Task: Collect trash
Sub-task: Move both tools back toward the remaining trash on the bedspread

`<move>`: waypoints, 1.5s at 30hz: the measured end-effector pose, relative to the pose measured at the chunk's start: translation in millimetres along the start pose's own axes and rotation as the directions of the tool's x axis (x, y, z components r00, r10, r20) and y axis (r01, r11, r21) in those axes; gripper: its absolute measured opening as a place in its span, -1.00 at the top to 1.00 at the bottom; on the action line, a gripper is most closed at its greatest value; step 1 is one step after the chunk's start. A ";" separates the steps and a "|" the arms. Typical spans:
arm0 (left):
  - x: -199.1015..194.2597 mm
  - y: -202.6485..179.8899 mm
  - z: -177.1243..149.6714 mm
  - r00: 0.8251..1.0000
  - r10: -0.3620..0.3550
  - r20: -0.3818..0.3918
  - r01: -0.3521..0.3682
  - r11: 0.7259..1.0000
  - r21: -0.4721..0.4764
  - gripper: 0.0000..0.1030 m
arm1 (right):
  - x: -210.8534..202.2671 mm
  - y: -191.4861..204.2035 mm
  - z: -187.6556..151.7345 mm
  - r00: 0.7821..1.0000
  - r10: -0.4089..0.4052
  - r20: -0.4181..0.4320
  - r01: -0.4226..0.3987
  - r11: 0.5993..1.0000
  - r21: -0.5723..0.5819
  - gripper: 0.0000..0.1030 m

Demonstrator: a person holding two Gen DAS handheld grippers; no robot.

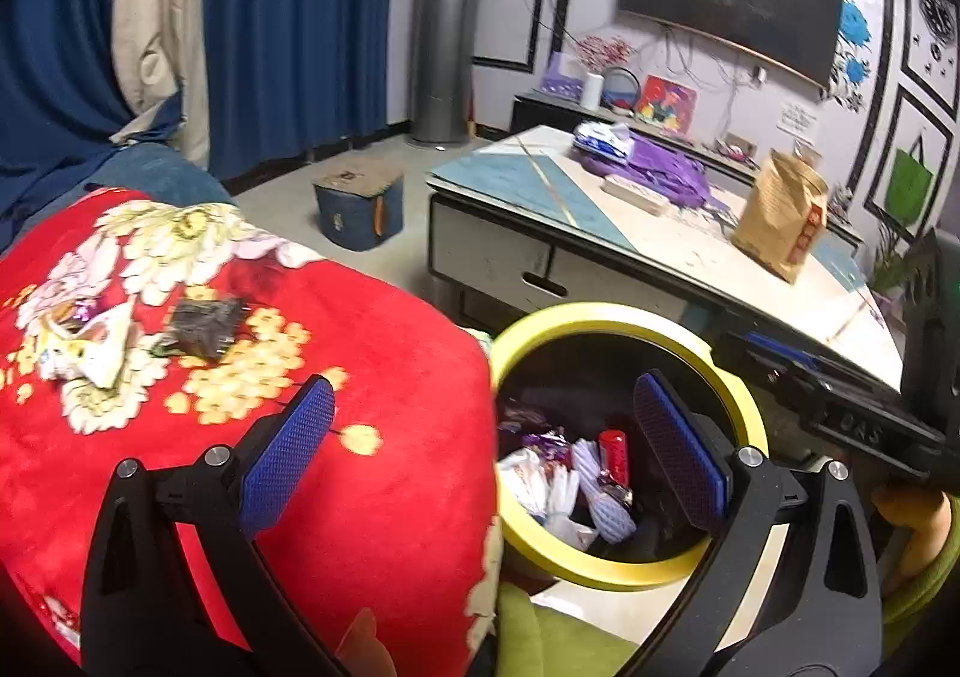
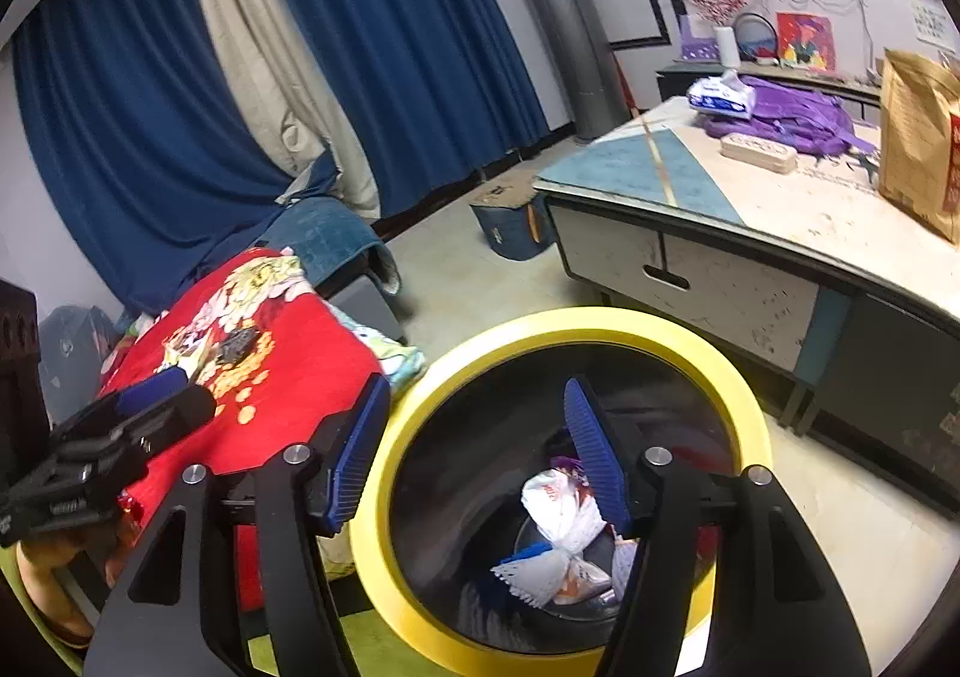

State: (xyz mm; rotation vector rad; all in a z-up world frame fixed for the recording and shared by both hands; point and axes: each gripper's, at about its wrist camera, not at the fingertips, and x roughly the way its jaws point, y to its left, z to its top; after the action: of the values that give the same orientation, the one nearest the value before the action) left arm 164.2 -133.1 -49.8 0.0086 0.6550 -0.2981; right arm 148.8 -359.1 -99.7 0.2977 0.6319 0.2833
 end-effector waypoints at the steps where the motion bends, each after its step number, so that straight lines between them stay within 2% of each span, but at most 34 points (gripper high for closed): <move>1: -2.9 4.2 1.1 1.000 0.010 0.009 -0.010 1.000 -0.009 -0.79 | -0.3 3.3 -0.3 1.000 0.003 0.001 -0.003 1.000 -0.005 -0.15; 9: -25.5 38.1 6.8 0.993 0.093 0.069 -0.088 0.993 -0.074 -0.78 | 6.2 37.5 2.5 0.999 0.049 -0.017 -0.050 0.996 -0.068 -0.17; 24: -66.6 115.0 8.8 0.958 0.251 0.140 -0.217 0.951 -0.221 -0.78 | 37.1 135.7 11.7 0.985 0.152 -0.081 -0.168 0.951 -0.261 -0.25; 37: -88.5 180.9 1.0 0.924 0.359 0.129 -0.300 0.893 -0.337 -0.78 | 83.3 210.9 11.1 0.968 0.201 -0.147 -0.244 0.884 -0.400 -0.33; 45: -88.9 219.4 -6.3 0.926 0.368 0.083 -0.306 0.862 -0.405 -0.78 | 126.9 244.5 15.5 0.965 0.166 -0.204 -0.248 0.832 -0.497 -0.38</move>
State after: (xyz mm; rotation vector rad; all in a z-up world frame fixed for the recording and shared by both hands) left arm 154.1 101.6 -20.2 -0.2744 0.5330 0.1754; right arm 215.3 -93.1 -68.6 -0.1841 0.6485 0.6799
